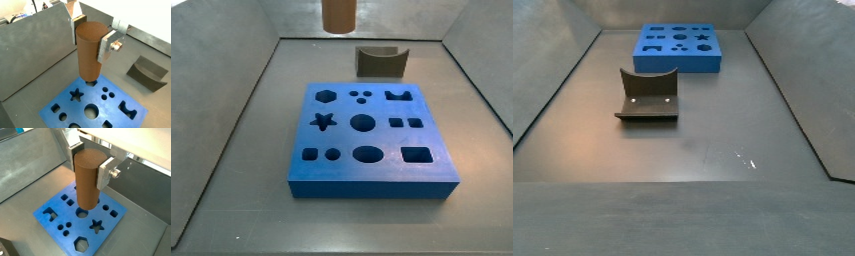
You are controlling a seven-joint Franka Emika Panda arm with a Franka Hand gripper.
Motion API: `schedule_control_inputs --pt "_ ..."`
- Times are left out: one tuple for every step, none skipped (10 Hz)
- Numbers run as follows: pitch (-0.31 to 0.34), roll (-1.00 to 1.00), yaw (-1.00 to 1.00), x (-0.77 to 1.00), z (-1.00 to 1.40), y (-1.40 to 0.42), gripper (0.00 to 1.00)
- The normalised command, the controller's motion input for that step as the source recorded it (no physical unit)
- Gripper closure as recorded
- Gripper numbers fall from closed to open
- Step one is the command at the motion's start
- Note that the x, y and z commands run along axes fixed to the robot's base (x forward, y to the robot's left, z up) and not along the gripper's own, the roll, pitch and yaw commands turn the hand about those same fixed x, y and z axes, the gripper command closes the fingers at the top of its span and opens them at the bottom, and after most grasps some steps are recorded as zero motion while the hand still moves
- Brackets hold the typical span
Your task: Insert the round object.
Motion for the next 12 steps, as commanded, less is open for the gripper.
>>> schedule_control_inputs --pt "-0.004 0.05 -0.02 0.55 -1.00 -0.10 1.00" --pt "0.000 0.07 -0.01 0.58 -1.00 -0.09 1.00" --pt "0.000 0.07 -0.02 0.59 -1.00 -0.06 1.00" --pt "-0.031 0.06 -0.03 0.51 -1.00 -0.02 1.00" --pt "-0.054 0.09 -0.02 0.39 -1.00 -0.03 1.00" --pt "-0.104 0.15 -0.02 0.26 -0.87 -0.11 1.00" --pt "-0.194 0.19 -0.10 0.02 -0.71 -0.25 1.00" --pt "-0.346 0.14 -0.15 -0.12 -0.53 -0.27 1.00" --pt "-0.267 0.06 -0.11 -0.04 -0.43 -0.13 1.00" --pt "-0.079 0.06 0.00 0.00 -0.33 0.00 1.00" --pt "0.000 0.01 0.00 0.04 -0.22 0.00 1.00" --pt "0.000 0.00 0.00 0.07 -0.23 0.00 1.00"
